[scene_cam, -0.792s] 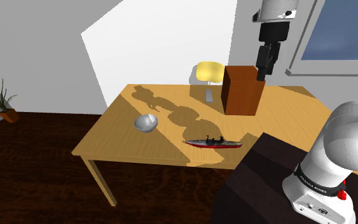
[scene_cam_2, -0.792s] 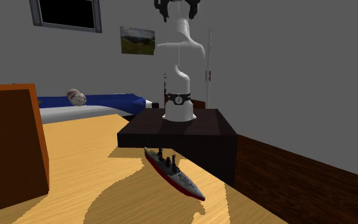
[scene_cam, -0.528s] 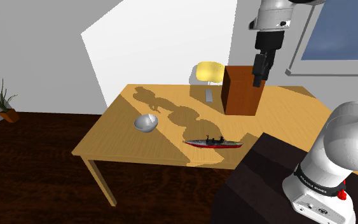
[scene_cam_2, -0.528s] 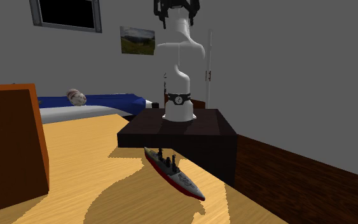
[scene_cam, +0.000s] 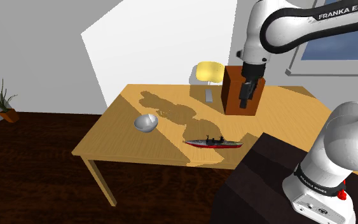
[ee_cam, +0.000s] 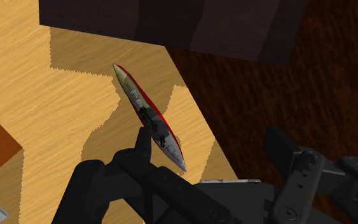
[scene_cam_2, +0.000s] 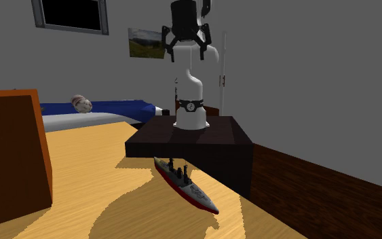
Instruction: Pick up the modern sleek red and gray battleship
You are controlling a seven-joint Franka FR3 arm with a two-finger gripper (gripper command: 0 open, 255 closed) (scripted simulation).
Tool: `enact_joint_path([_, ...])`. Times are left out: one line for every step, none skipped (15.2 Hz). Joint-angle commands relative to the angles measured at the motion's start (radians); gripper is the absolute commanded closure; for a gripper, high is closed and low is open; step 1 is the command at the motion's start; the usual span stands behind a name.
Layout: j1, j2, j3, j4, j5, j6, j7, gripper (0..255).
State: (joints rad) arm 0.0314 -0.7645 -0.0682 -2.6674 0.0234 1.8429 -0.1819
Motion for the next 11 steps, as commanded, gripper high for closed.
enact_joint_path([0.003, 0.037, -0.004, -0.042, -0.008, 0.096, -0.018, 0])
enact_joint_path([0.004, 0.06, -0.006, -0.06, -0.011, 0.145, -0.027, 0])
enact_joint_path([0.005, 0.086, -0.008, -0.077, -0.015, 0.194, -0.035, 0])
enact_joint_path([0.007, 0.114, -0.011, -0.093, -0.018, 0.244, -0.044, 0])
enact_joint_path([0.008, 0.145, -0.013, -0.106, -0.021, 0.295, -0.053, 0])
enact_joint_path([0.01, 0.178, -0.016, -0.118, -0.024, 0.347, -0.061, 0])
enact_joint_path([0.012, 0.215, -0.019, -0.127, -0.027, 0.4, -0.07, 0])
enact_joint_path([0.014, 0.253, -0.022, -0.135, -0.029, 0.452, -0.079, 0])
enact_joint_path([0.016, 0.294, -0.025, -0.14, -0.031, 0.506, -0.088, 0])
enact_joint_path([0.019, 0.337, -0.028, -0.143, -0.032, 0.559, -0.097, 0])
enact_joint_path([0.022, 0.382, -0.031, -0.144, -0.032, 0.612, -0.106, 0])
